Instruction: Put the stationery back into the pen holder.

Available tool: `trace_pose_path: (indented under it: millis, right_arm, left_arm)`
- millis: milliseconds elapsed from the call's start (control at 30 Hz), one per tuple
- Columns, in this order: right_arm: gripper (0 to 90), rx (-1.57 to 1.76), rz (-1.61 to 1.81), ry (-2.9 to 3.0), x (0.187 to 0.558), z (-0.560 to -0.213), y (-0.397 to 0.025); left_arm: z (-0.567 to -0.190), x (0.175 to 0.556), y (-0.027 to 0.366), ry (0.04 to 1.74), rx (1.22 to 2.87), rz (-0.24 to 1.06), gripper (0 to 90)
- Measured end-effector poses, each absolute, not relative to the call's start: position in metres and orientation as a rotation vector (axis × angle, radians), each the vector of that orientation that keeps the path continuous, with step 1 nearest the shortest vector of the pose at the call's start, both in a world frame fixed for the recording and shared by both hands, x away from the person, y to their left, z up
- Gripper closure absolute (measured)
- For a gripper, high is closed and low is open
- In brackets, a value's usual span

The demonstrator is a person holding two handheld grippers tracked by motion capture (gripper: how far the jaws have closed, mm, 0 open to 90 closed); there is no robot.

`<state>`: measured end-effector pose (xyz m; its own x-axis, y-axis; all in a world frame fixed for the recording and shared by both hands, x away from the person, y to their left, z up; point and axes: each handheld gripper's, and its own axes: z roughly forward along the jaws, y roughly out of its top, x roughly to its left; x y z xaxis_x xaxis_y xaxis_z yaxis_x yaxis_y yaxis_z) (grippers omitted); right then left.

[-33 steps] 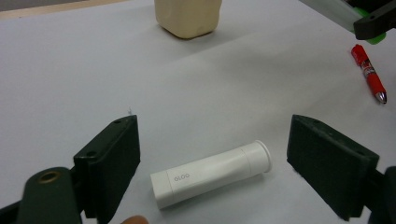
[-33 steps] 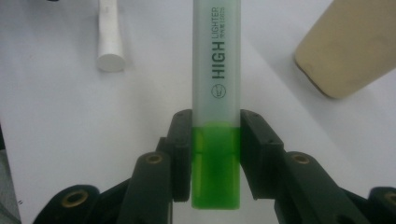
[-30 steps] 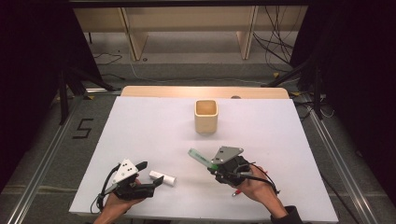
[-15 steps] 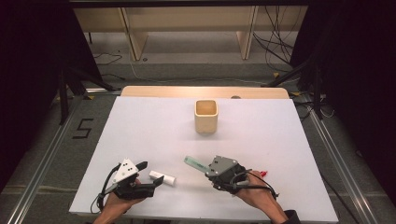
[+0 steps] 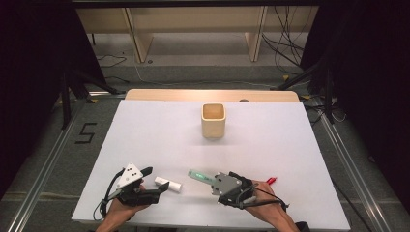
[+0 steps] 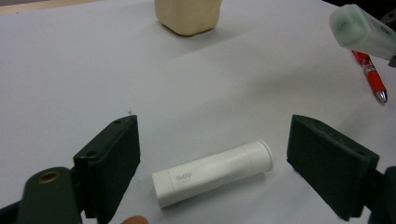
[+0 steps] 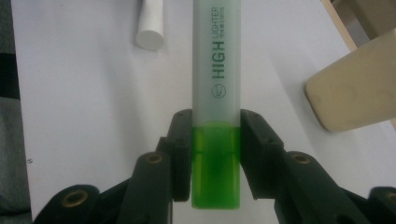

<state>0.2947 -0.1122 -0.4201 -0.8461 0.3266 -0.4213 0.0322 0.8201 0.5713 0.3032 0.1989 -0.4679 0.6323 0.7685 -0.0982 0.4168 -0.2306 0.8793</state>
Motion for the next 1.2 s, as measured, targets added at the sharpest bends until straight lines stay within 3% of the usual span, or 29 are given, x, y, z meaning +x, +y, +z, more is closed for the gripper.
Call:
trace_pose_path:
  millis: [633,1200]
  right_arm:
    - [67.3,0.022,0.622,2.319,0.266,-0.435,-0.108]
    - [67.4,-0.201,0.461,2.158,0.252,-0.451,-0.105]
  left_arm:
    - [-0.44,0.303,0.19,0.875,1.95,0.356,16.2]
    - [-0.415,0.318,0.15,0.705,2.218,0.222,16.5]
